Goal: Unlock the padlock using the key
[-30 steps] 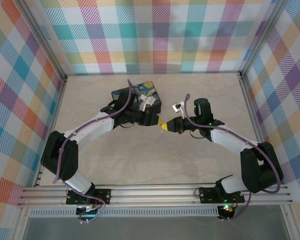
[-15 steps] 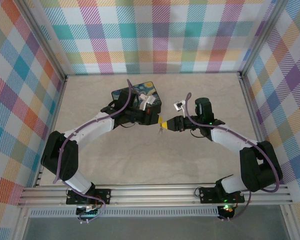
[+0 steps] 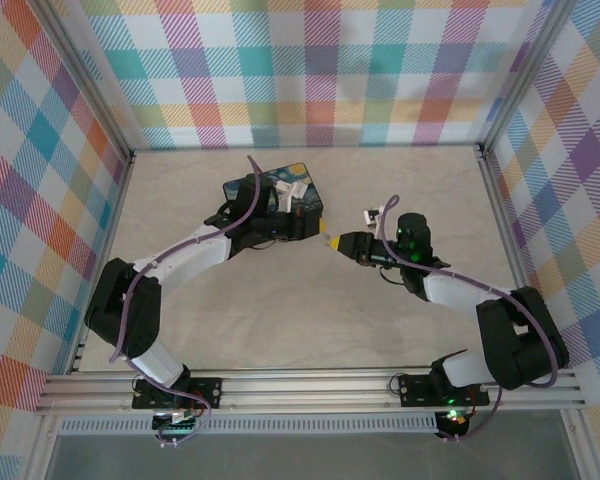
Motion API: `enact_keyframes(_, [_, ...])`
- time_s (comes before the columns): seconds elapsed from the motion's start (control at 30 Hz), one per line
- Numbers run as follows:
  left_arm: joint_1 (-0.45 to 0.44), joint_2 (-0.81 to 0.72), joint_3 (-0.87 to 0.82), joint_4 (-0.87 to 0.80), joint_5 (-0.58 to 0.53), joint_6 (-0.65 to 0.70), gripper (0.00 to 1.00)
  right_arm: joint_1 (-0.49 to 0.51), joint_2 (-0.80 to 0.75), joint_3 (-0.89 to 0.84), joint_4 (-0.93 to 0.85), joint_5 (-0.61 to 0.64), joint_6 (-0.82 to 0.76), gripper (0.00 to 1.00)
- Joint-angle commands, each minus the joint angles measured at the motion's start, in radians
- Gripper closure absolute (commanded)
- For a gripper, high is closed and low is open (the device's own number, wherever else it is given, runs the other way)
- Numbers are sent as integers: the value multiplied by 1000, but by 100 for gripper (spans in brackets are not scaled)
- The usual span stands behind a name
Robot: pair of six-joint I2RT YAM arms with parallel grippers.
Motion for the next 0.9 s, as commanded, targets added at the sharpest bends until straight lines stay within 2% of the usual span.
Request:
enact_keyframes(0.0, [7,11,-17,55,-1,-24,100,9,-61,-8,96,73,65,59])
enact_keyframes(0.17, [7,14,-25,71,-2,-38,100,16,-69,1,96,80,60,60])
enact_keyframes(0.53, [7,7,-31,84,2,-50,100,56,17,16,171,87,79,62])
enact_keyframes(0.87, [7,6,-36,90,0,-48,100,70,59,16,263,66,124,77])
